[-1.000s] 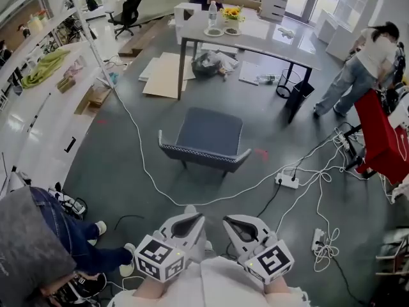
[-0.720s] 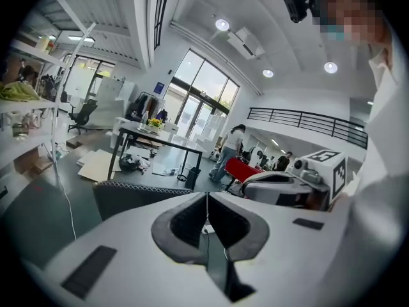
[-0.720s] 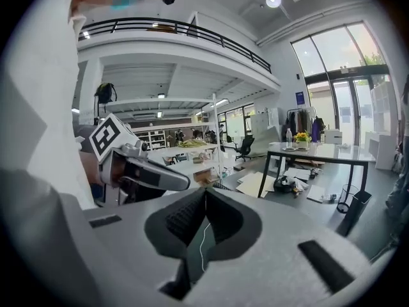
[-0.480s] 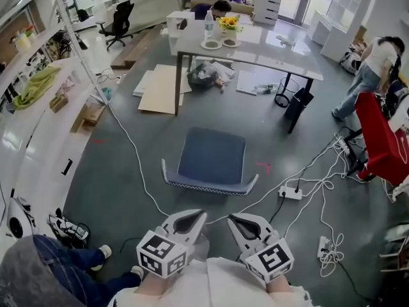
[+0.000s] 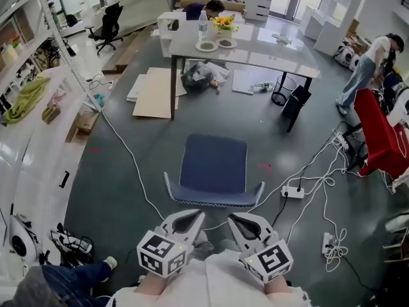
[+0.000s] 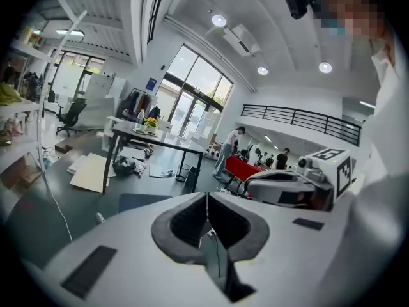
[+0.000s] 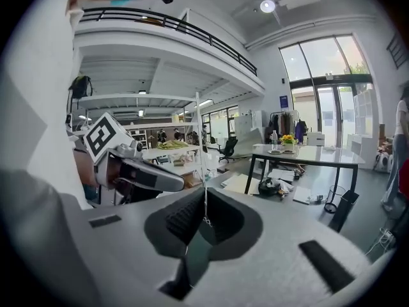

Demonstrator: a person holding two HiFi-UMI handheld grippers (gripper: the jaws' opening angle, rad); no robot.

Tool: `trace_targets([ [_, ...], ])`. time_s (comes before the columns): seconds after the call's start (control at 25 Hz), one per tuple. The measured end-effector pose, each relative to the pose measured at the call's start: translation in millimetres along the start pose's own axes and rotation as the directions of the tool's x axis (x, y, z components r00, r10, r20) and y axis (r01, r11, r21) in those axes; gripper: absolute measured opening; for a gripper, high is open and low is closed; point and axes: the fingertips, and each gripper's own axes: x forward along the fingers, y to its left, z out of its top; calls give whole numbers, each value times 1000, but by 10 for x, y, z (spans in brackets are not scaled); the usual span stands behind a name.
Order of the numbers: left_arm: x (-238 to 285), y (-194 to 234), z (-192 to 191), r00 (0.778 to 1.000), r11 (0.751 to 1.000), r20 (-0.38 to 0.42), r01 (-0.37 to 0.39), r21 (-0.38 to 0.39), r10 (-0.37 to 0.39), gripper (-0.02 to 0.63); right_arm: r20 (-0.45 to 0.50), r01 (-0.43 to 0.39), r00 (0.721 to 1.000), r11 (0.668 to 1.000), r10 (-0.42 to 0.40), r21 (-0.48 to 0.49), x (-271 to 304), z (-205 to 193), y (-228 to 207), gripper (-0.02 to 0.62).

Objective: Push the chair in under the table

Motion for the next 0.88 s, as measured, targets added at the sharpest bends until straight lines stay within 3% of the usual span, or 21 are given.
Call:
trace_targets([
  [0.4,76,137,-130,998,1000,-63,-3,18,4,20,15,50,999,998,-51,29,113,-31,-253,5],
  [0.6,162,243,-215,988,995,-146,-38,96,52,20,-10,35,999,999,-35,-2,141,-37,-298,5],
  [0.88,286,302,-198,982,988,-170,-55,146,79,20,-58,35,998,999,-35,-8,99,-157,-421,5],
])
